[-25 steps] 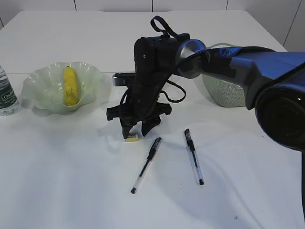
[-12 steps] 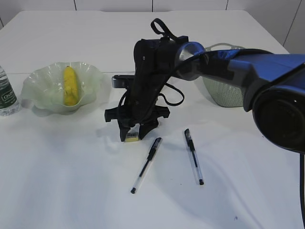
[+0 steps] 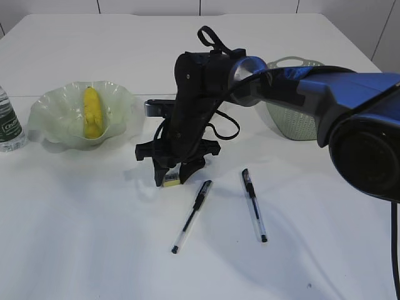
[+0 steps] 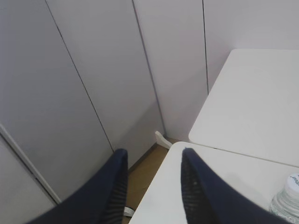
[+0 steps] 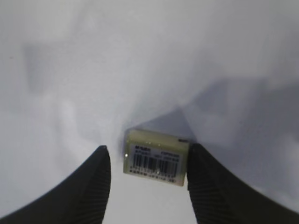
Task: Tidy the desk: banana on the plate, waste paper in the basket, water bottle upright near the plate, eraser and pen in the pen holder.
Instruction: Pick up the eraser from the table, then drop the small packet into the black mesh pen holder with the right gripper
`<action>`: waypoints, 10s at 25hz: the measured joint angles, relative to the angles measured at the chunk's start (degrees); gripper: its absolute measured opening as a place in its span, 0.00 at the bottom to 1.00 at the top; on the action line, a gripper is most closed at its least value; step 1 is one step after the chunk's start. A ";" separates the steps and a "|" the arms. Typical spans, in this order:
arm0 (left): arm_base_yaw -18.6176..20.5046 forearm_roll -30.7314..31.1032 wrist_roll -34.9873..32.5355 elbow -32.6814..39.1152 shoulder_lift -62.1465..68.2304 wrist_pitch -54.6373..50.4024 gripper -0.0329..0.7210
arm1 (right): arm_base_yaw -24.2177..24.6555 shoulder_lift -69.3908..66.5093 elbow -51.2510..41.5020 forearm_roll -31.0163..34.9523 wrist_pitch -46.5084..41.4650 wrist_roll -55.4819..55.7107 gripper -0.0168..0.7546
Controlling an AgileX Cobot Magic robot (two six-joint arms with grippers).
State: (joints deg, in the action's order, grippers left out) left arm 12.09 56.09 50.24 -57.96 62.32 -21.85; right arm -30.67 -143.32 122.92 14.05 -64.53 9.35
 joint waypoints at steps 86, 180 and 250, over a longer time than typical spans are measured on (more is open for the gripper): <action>0.00 0.78 0.00 0.00 0.00 0.00 0.39 | 1.76 -1.32 32.84 -21.25 -7.22 -0.57 0.35; 0.00 0.78 0.00 0.00 0.00 0.00 0.39 | 12.35 -11.58 34.71 -6.59 15.48 1.26 0.36; 0.00 0.78 0.00 0.00 0.00 -0.04 0.39 | 12.35 -11.24 45.20 -12.73 -6.80 -1.17 0.51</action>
State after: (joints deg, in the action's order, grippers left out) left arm 12.09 56.87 50.24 -57.96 62.32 -21.89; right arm -18.32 -154.56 168.12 1.32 -71.33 8.17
